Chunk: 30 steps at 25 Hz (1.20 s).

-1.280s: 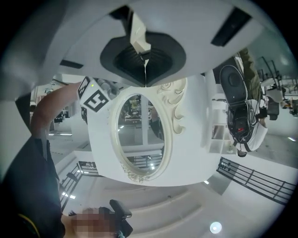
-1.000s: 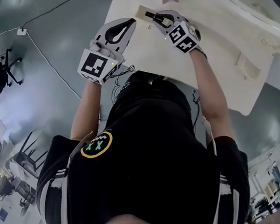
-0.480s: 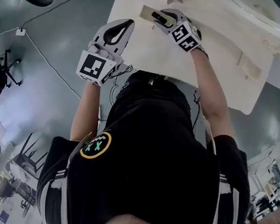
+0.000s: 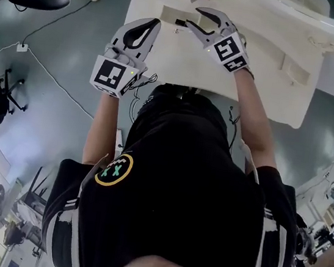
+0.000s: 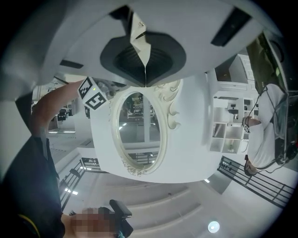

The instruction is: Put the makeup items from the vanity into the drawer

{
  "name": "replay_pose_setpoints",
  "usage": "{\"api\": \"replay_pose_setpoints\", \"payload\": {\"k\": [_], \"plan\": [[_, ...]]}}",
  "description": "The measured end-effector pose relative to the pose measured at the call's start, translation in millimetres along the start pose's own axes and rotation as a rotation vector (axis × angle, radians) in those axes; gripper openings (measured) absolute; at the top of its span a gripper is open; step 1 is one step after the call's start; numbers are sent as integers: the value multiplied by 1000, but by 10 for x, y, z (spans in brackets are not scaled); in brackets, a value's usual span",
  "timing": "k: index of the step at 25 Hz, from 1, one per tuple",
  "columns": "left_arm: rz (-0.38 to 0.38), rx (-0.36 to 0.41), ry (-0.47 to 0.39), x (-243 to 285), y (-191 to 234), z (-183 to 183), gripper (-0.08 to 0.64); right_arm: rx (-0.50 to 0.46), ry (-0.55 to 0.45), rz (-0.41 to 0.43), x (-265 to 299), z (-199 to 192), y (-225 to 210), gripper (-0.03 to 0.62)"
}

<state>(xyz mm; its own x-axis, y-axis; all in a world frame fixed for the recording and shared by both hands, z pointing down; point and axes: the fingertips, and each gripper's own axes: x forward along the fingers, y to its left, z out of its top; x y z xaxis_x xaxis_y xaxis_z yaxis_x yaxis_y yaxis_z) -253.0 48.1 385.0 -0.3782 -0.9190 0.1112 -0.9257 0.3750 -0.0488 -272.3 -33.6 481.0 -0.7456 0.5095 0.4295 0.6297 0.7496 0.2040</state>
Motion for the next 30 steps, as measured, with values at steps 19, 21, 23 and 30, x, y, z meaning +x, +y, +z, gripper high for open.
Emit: {"api": "replay_pose_setpoints", "payload": {"k": [19,21,23,30], "plan": [[-74,58,-32,340,-257,341,23,80,-369,-164,-1089,971,-1,20],[-75,60,-32,348,-258,347,23,77,-385,-170,-1106,1007,-17,20],[-76,62,-33,350,-258,356,23,83,-397,-171,-1120,1038,-25,20],[-74,75,-30,347,-256,379,23,79,-416,-170,-1156,1128,-45,19]]}}
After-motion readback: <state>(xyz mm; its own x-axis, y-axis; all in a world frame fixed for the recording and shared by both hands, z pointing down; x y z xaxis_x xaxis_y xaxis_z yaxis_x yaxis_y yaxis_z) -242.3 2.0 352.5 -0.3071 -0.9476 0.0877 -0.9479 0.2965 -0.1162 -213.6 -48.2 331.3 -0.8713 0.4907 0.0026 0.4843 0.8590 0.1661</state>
